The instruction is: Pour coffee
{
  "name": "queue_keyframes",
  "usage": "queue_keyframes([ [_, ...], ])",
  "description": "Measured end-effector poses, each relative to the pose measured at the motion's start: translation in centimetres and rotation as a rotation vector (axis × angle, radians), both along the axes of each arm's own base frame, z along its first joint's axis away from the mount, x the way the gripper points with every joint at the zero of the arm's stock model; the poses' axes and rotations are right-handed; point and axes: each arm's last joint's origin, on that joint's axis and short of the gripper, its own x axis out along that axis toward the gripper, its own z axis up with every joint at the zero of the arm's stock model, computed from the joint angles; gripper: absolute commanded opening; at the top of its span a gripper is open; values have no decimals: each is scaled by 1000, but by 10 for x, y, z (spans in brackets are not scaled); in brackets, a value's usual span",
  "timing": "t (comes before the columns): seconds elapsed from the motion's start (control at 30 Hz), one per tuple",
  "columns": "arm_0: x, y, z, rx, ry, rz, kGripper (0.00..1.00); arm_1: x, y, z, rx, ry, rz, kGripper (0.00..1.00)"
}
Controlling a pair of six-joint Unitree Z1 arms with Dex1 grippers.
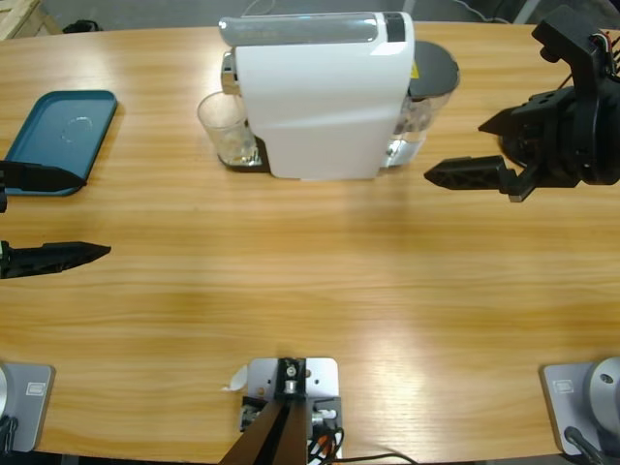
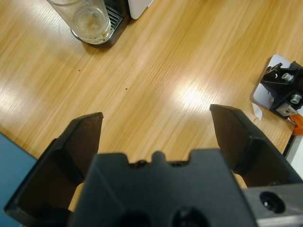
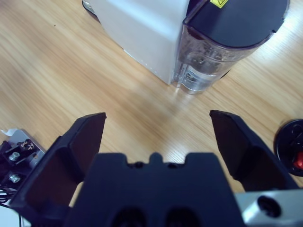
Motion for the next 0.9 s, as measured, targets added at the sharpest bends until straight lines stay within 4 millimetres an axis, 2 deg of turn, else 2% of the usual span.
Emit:
queue_keyframes([
  [0.2, 0, 0, -1, 1, 2, 0, 987, -4, -3, -1, -18, 20, 0, 1000],
  [0.5, -2, 0, -2, 0, 20, -3, 982, -21, -19, -1, -19, 21, 0, 1000],
  [0.9, -3, 1, -2, 1, 41, -9, 982, -26, -23, -1, -24, 27, 0, 1000],
])
